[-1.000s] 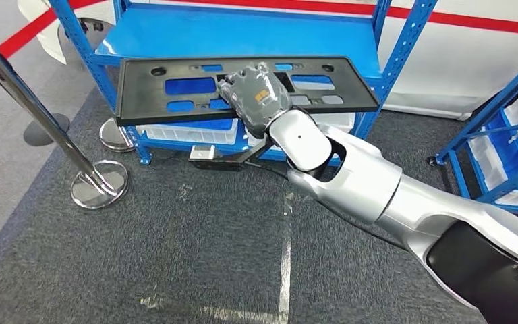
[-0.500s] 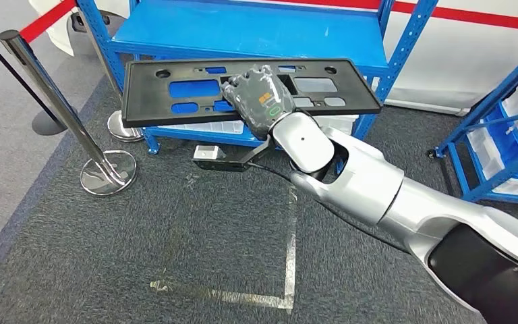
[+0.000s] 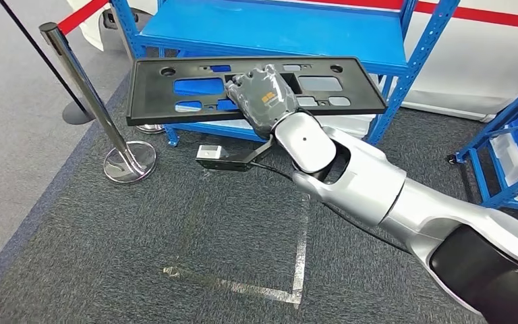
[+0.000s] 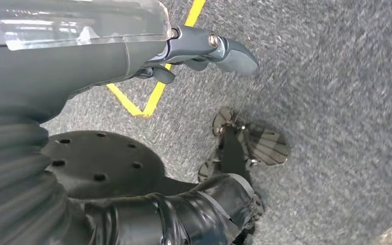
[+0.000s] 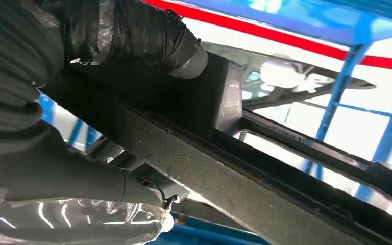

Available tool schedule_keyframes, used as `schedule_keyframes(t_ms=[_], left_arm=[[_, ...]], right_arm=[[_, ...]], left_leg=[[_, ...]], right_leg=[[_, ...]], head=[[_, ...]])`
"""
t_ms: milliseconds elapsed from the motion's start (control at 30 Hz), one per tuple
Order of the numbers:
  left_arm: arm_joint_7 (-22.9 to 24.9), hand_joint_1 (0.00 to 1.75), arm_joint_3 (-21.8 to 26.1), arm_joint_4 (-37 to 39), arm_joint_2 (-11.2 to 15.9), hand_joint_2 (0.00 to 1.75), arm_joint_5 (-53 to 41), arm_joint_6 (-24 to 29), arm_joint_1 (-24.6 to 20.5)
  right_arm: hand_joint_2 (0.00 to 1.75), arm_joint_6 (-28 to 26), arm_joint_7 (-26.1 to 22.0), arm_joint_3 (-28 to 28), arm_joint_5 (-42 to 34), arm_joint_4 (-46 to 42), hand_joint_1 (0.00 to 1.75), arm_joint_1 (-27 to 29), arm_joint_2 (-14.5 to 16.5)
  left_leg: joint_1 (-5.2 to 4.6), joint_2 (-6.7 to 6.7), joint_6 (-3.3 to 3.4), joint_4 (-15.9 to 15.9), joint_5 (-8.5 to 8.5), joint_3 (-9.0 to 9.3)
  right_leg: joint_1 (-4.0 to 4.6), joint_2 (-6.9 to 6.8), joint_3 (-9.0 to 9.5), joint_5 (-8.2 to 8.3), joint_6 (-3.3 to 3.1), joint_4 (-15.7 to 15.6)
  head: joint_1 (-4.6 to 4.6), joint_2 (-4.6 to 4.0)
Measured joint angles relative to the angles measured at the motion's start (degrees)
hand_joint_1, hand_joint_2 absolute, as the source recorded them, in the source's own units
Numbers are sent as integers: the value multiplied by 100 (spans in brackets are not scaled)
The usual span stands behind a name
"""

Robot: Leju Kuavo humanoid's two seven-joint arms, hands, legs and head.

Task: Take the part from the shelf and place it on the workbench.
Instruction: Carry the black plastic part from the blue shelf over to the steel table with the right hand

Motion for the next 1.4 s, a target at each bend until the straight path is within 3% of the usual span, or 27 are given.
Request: schedule_keyframes(t_ms=[100,167,233,267,333,400,467,533,600,633,667,733,800,833,900,967,1000,1033,1100,1133,1200,1233,1300,1367,1400], left_arm=[[-1,0,-11,1,4,175,-1,-3,2],[15,0,-17,1,9,175,-1,-3,3],[52,0,-31,1,13,175,-1,-5,-1],[74,0,-41,1,13,175,0,-6,-3],[104,0,-54,1,13,175,2,-7,-1],[114,0,-58,1,14,175,4,-6,3],[114,0,-63,1,15,175,10,-7,1],[109,0,-70,1,17,175,27,-15,-3],[107,0,-79,1,22,175,49,-34,7],[108,0,-83,1,24,175,56,-45,17],[107,0,-84,1,27,175,62,-56,24],[97,0,-84,1,30,175,71,-83,23],[68,0,-84,1,29,175,81,-119,13],[49,0,-84,1,28,175,88,-143,13],[13,0,-84,1,31,175,101,-198,21],[-11,0,-84,1,38,175,112,-271,24],[-19,0,-84,1,41,175,117,-311,20],[-22,0,-84,1,44,175,120,-342,18],[-28,0,-85,1,47,175,126,-382,22],[-33,0,-86,1,48,175,131,-391,31],[-54,0,-86,1,52,175,149,-411,36],[-66,0,-86,1,53,175,158,-420,35],[-79,0,-86,1,54,175,174,-446,29],[-67,0,-86,1,54,175,181,-472,32],[-47,0,-86,1,54,175,182,-478,34]], right_arm=[[175,6,1,0,7,4,175,2,0],[175,15,3,0,22,7,175,1,0],[175,27,9,0,45,15,175,8,-2],[175,33,13,1,56,22,175,21,-3],[175,47,19,4,69,38,175,58,-4],[175,61,28,7,82,50,175,76,-4],[175,68,39,7,98,66,175,70,-4],[175,74,43,7,114,84,175,60,-3],[175,85,45,7,126,97,175,52,3],[175,89,46,7,132,102,175,49,13],[175,94,48,7,138,109,175,42,24],[175,111,51,7,146,124,175,26,40],[175,147,54,8,152,149,175,17,40],[175,166,57,9,153,163,175,17,39],[175,196,67,10,153,181,175,7,40],[175,219,85,8,140,186,175,-20,41],[175,225,95,7,128,187,175,-39,40],[175,228,104,5,116,189,175,-55,41],[175,232,121,4,68,191,175,-75,47],[175,233,137,3,21,192,175,-80,50],[175,234,174,-10,-124,194,175,-94,51],[175,235,191,-21,-200,198,175,-97,45],[175,246,207,-40,-314,212,175,-83,22],[175,268,211,-49,-362,226,175,-63,3],[175,279,217,-54,-376,229,175,-63,-4]], left_leg=[[3,-115,192,-26,25,-50],[25,-224,283,-56,89,-73],[29,-332,343,-70,143,-117],[28,-398,357,-69,166,-145],[27,-553,352,-65,206,-198],[32,-719,322,-61,241,-230],[45,-863,266,-61,280,-268],[84,-988,180,-75,340,-334],[114,-1099,91,-108,396,-379],[100,-1030,61,-88,378,-403],[81,-887,38,13,300,-458],[48,-510,13,551,-23,-694],[50,-367,-5,1182,-295,-951],[49,-339,-7,1290,-306,-971],[41,-264,14,895,-82,-691],[-3,-51,85,209,138,-278],[-32,34,133,-7,187,-159],[-57,76,177,-103,196,-121],[-58,-23,250,-147,234,-134],[-39,-86,277,-178,263,-133],[6,-199,335,-241,323,-126],[11,-254,352,-252,342,-138],[24,-387,372,-249,372,-172],[47,-545,355,-231,393,-203],[67,-628,336,-211,400,-220]], right_leg=[[22,-96,-16,-11,86,49],[-6,120,-119,-222,147,288],[-35,424,-374,-624,181,923],[-39,482,-510,-785,185,1274],[-49,514,-581,-817,178,1536],[-61,590,-270,-507,142,1011],[-86,915,97,-287,94,318],[-80,1127,216,-264,78,55],[-72,1006,229,-220,67,-1],[-84,926,248,-192,50,-46],[-97,833,267,-162,28,-92],[-91,645,286,-129,-1,-139],[-63,449,271,-129,-10,-129],[-51,349,261,-131,-14,-118],[-34,178,242,-144,-17,-87],[-3,43,230,-163,-4,-57],[14,-15,224,-169,10,-50],[31,-67,221,-169,26,-46],[48,-171,219,-171,66,-53],[38,-122,210,-205,94,-26],[8,158,82,-435,150,277],[-15,340,-51,-615,173,593],[-44,492,-360,-901,208,1286],[-78,520,-433,-846,237,1449],[-103,550,-308,-672,251,1194]], head=[[0,0],[6,1],[21,1],[31,0],[33,0],[36,0],[35,0],[40,0],[53,0],[47,0],[31,0],[-16,0],[-37,0],[-37,0],[-39,0],[-37,0],[-38,0],[-35,0],[-34,1],[-29,1],[-15,1],[-4,0],[10,0],[19,0],[29,0]])
